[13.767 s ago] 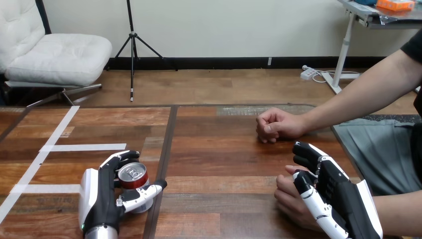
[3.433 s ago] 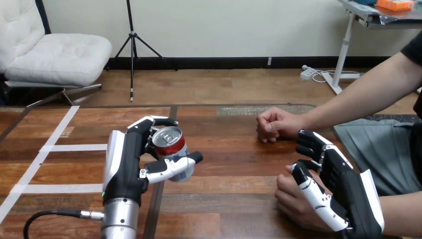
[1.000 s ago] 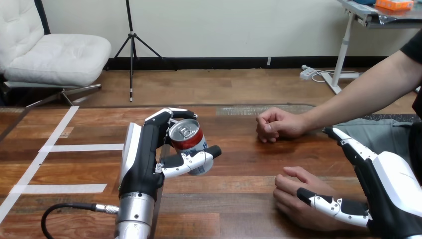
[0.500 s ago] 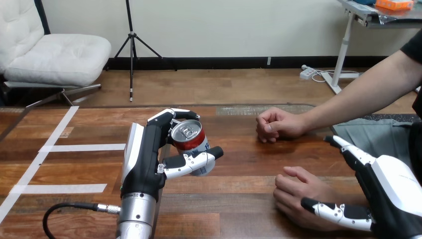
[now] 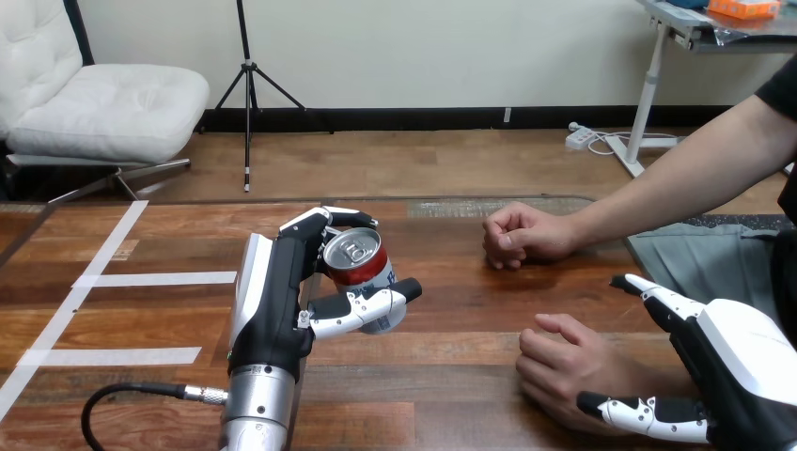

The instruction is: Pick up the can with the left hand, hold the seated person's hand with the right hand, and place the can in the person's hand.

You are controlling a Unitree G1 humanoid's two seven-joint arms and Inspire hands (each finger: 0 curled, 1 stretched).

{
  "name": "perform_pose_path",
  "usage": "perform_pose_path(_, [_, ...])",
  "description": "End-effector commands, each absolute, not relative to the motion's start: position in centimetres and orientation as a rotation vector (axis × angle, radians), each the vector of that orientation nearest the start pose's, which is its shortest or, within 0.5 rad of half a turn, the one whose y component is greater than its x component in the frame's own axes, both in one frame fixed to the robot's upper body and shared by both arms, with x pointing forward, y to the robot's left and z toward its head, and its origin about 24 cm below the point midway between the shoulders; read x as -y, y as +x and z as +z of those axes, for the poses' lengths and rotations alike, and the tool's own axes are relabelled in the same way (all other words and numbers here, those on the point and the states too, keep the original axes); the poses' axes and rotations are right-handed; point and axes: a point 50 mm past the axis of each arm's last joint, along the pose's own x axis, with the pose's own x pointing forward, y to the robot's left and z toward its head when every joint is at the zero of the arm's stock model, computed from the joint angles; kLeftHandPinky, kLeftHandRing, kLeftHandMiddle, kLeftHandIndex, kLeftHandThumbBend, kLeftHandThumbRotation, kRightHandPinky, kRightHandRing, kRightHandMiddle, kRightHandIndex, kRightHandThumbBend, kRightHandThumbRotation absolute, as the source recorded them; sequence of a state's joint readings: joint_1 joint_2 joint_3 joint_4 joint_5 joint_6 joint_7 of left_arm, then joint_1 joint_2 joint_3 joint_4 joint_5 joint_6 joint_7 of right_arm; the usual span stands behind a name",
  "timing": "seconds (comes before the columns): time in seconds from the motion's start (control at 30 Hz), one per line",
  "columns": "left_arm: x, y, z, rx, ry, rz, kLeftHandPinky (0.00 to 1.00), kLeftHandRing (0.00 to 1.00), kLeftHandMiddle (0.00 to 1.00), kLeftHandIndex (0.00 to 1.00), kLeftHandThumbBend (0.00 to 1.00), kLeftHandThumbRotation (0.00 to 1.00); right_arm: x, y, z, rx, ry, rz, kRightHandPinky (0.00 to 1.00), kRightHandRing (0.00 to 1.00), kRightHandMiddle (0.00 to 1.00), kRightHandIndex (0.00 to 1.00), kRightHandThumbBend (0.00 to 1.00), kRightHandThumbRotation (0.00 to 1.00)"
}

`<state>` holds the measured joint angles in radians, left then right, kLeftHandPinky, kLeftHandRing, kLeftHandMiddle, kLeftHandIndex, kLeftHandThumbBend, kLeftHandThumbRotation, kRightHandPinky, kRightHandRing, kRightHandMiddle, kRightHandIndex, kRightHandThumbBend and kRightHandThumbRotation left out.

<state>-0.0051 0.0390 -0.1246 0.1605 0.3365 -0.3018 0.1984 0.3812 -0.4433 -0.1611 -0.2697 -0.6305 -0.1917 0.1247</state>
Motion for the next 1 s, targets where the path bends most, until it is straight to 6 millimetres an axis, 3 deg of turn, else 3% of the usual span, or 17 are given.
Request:
perform_pose_path(0.0, [-12.13, 26.29, 5.99, 0.318, 0.345, -0.010, 0.47, 0.43, 0.44, 0.58, 0.68, 0.00, 23.78, 18.62, 8.35, 0.060, -1.183, 0.145, 0.91, 0.88, 0.90, 0.89, 0.81, 0.36])
perform_pose_path(0.97, [-12.54, 26.30, 5.74, 0.315, 0.342, -0.004, 0.45, 0.42, 0.44, 0.57, 0.69, 0.00, 23.75, 19.12, 9.27, -0.061, -1.345, 0.231, 0.91, 0.86, 0.87, 0.84, 0.84, 0.32])
